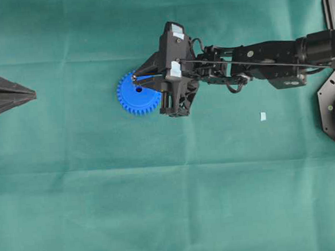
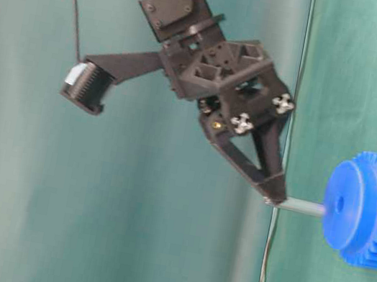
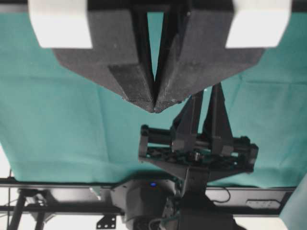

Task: Insert the shaft into the center hole of the gear.
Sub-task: 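Align the shaft over the gear's center hole and lower it in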

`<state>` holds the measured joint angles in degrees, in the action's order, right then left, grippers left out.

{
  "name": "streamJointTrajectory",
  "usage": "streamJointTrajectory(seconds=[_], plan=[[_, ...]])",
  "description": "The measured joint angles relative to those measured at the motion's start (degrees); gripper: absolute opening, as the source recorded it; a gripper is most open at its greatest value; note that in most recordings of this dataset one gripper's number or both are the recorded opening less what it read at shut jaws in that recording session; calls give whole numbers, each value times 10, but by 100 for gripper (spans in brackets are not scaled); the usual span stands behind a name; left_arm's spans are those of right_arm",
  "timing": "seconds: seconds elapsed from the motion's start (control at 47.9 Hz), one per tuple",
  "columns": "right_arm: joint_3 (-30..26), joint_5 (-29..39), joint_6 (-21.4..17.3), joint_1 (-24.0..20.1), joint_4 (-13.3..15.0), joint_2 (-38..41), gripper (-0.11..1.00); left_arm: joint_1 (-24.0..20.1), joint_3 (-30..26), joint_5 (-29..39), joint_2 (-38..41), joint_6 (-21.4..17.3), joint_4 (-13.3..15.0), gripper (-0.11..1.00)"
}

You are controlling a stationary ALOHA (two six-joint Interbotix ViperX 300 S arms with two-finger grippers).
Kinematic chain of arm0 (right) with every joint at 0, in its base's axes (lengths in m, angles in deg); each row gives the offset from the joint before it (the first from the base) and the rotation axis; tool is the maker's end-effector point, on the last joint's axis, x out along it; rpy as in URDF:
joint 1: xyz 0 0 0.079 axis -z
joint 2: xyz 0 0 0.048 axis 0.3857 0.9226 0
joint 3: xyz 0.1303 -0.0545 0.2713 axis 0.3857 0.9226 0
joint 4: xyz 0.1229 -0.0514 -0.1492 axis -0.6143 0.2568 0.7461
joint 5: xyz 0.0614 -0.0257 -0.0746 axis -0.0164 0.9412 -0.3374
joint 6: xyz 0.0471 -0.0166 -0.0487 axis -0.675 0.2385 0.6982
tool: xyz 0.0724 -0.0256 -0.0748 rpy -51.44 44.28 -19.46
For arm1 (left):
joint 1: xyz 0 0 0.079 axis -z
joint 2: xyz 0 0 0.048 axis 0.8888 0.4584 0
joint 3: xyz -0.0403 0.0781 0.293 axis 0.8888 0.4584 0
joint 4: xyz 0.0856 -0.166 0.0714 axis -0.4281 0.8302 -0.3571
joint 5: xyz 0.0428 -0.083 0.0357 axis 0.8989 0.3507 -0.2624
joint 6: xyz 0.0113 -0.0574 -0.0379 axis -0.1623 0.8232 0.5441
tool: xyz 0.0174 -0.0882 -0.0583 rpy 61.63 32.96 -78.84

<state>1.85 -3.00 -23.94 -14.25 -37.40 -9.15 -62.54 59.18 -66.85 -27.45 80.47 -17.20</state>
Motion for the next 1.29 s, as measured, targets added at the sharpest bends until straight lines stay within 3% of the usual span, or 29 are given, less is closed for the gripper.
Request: streamJointTrajectory(seconds=[0.501, 0.94, 1.295], plan=[[-3, -1, -3, -1, -1, 20, 17, 0, 0, 0, 0, 0, 0, 0], [4, 25, -3, 0, 0, -12, 17, 0, 0, -1, 0, 0, -1, 0], [-1, 14, -4, -4, -1, 20, 17, 0, 0, 0, -1, 0, -1, 0]])
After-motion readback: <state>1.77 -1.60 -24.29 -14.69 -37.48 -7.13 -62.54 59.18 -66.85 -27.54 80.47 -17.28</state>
